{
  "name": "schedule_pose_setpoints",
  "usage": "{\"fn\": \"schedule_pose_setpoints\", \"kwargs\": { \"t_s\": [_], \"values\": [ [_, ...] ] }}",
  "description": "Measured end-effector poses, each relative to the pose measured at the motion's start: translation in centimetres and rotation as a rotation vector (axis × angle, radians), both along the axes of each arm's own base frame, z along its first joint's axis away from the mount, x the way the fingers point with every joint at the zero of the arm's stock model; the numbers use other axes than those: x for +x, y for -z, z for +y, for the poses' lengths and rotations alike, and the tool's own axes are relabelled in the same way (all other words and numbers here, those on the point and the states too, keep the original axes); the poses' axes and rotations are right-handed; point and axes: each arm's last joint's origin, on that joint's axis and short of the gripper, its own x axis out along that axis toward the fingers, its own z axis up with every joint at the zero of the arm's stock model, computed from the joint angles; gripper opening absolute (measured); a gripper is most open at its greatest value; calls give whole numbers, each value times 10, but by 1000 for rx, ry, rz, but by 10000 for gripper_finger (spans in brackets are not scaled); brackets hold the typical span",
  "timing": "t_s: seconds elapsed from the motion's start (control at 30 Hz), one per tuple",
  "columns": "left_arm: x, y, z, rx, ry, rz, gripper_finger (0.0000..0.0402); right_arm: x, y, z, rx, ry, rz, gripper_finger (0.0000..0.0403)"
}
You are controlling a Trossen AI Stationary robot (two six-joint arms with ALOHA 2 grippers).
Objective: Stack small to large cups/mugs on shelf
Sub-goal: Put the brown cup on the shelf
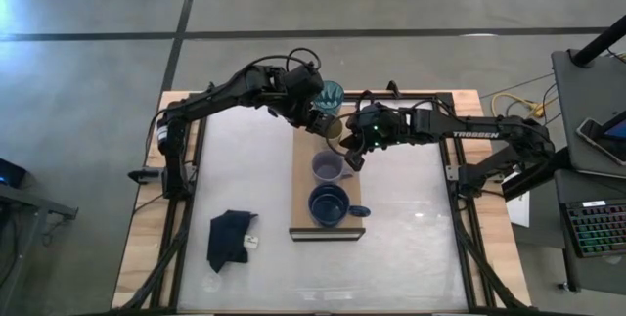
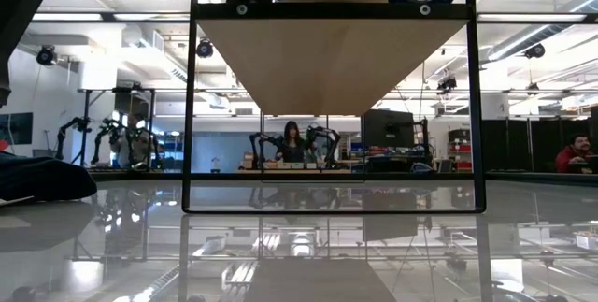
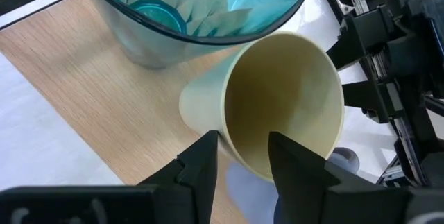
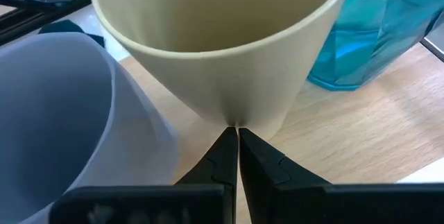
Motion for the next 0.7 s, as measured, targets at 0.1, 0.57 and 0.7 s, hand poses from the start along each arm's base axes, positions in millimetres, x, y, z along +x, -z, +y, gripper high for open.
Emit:
{"fn": "schedule_pose_setpoints", "kwargs": {
  "t_s": [0.1, 0.57, 0.7],
  "values": [
    [0, 0, 0, 0, 0, 0, 115, 0, 0, 0, -1, -1, 0, 9],
    [-19, -19, -5, 11, -34, -47, 115, -4, 3, 2, -10, -58, 60, 9],
    [-22, -20, -4, 38, -51, -36, 115, -6, 4, -4, -56, 40, 78, 9]
  ]
}}
